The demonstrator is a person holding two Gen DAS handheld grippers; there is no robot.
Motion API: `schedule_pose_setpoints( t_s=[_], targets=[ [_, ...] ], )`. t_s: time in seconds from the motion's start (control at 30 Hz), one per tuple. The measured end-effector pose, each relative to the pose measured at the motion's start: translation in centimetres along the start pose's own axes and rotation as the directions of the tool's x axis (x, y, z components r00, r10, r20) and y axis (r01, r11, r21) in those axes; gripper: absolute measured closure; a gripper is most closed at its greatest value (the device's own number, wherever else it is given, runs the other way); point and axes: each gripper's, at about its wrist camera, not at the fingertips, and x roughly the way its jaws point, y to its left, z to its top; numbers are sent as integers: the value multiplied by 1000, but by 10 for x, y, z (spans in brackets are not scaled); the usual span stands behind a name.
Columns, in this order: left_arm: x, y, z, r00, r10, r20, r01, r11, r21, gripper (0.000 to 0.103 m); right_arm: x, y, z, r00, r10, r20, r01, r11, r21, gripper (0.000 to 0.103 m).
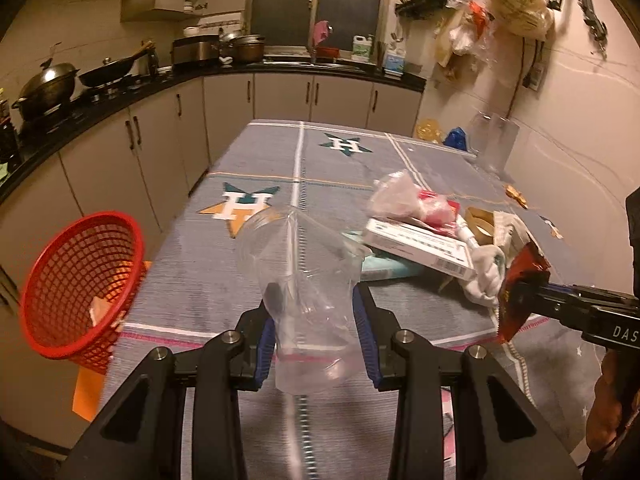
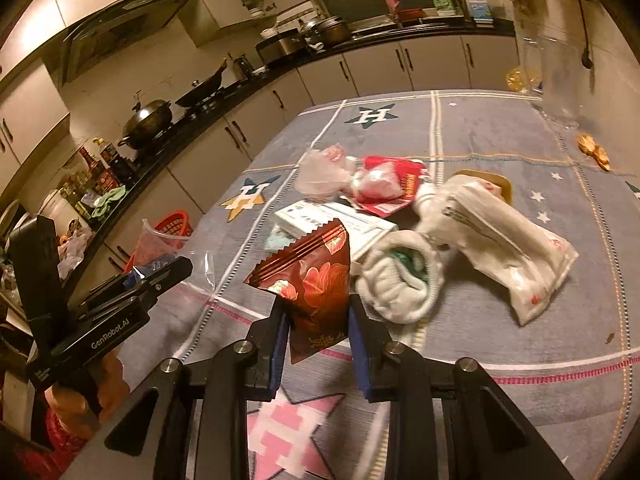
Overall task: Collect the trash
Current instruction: 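Carry the bag and wrapper to the red basket and release both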
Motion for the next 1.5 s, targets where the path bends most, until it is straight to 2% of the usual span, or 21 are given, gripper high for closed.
schedule_pose_setpoints(
  t_s=[0.4,0.83,1.33,1.5],
  targets=[
    [-27,61,8,992,119,44,-116,991,-59,68,26,57,17,994,89,-68,-96,990,-100,72],
    [-36,117,10,976,212,38,-207,972,-108,67,69,132,36,976,155,-153,-187,957,-222,72],
    [-25,179,-1,962,274,-5,-270,945,-182,67,136,191,57,943,212,-255,-271,935,-227,71],
    [-2,197,-5,960,277,-45,-280,937,-209,67,174,204,61,926,232,-299,-293,940,-178,71]
  ],
)
